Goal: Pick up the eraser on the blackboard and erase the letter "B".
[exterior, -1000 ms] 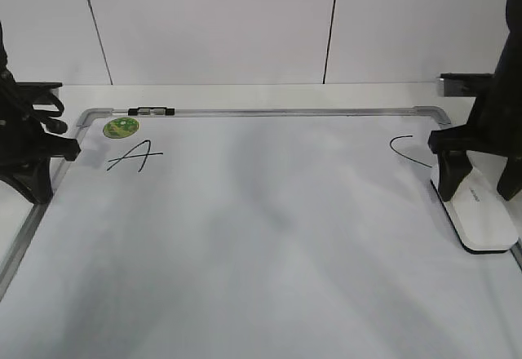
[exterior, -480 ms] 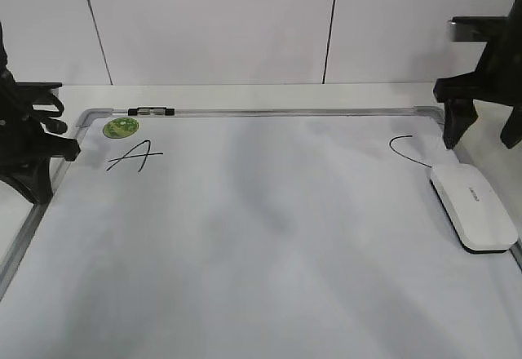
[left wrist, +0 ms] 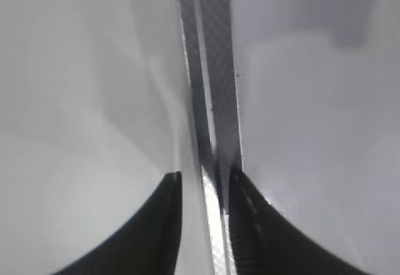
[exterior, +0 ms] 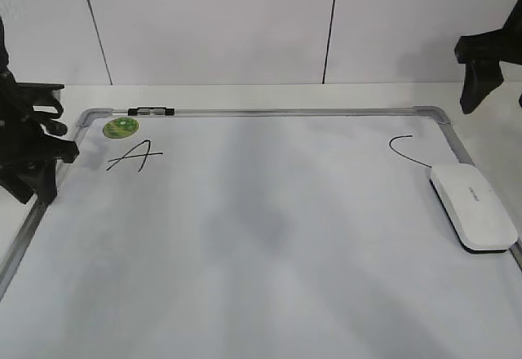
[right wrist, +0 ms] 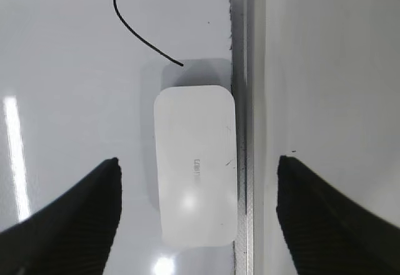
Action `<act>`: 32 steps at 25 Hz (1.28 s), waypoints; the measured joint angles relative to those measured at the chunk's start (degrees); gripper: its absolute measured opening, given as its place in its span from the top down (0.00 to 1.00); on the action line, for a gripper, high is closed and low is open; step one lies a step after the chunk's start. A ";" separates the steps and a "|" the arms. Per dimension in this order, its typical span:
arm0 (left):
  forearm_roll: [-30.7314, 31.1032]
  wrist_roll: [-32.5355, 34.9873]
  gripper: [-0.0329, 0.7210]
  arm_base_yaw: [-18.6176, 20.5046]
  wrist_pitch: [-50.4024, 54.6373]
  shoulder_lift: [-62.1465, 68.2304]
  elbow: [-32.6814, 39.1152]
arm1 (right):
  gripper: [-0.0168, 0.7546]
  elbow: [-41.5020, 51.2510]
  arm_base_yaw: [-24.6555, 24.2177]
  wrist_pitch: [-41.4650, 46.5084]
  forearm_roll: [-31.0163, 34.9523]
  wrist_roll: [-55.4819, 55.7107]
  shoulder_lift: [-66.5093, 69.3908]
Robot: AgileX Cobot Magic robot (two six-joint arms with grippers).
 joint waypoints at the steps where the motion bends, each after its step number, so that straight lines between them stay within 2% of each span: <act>1: 0.08 0.00 0.61 0.00 0.66 0.22 -0.43 | 0.21 0.00 0.00 0.10 0.00 0.00 -0.36; 4: 0.22 0.08 0.57 -0.10 3.85 0.82 -2.45 | 0.21 0.00 0.00 0.13 0.00 0.09 -1.39; 11: 2.09 0.08 0.56 -0.10 10.21 0.80 -9.46 | 0.21 0.00 0.00 0.34 0.03 0.13 -5.19; 22: 2.27 -0.13 0.56 -0.10 11.40 -10.18 -10.12 | 0.21 0.27 0.00 1.03 0.60 0.13 -16.24; 25: 1.69 -0.13 0.56 -0.10 11.64 -14.87 -10.12 | 0.21 2.85 0.00 1.07 1.50 0.13 -20.26; 32: -3.05 -0.13 0.56 -0.10 12.08 -24.52 -10.12 | 0.21 15.90 0.00 1.52 1.50 0.13 -31.87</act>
